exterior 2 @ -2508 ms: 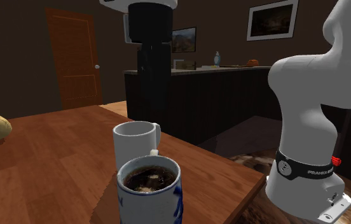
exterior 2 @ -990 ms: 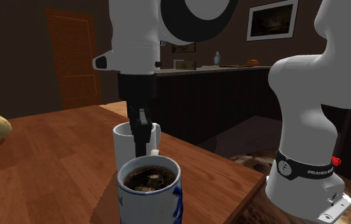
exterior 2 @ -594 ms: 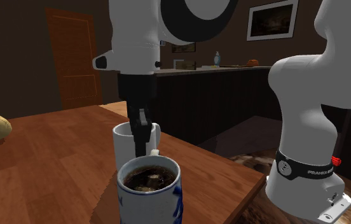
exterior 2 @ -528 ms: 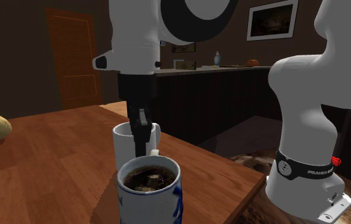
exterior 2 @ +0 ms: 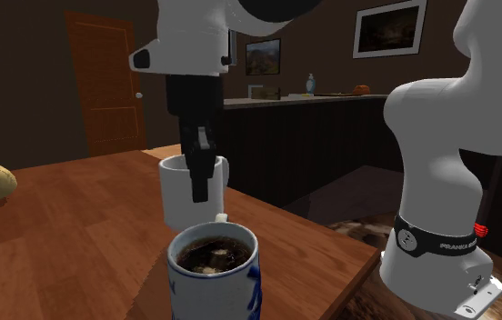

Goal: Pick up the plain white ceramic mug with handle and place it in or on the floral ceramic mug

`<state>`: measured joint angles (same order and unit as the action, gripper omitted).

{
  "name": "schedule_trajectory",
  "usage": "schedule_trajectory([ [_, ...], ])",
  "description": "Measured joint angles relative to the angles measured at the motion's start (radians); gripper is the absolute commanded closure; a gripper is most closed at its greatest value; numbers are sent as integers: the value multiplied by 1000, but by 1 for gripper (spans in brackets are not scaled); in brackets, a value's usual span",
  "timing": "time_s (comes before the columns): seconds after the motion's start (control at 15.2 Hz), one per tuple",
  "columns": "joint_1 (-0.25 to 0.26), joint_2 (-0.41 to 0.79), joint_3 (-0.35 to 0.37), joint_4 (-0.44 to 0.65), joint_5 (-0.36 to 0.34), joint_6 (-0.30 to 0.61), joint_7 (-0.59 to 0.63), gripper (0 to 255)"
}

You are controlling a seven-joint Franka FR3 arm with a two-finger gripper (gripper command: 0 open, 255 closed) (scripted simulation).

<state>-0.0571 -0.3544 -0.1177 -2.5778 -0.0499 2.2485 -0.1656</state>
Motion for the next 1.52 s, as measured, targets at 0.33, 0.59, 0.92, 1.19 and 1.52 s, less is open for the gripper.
schedule_trajectory([
  [0.33,0,-34,3,38,-1,-72,1,255],
  [0.59,-1,-57,5,76,-1,-133,1,255],
  [0.92,1,-81,10,125,1,-206,5,255],
  [1.19,0,-97,12,166,1,-262,3,255],
  [1.52,1,-110,14,222,2,-332,4,255],
])
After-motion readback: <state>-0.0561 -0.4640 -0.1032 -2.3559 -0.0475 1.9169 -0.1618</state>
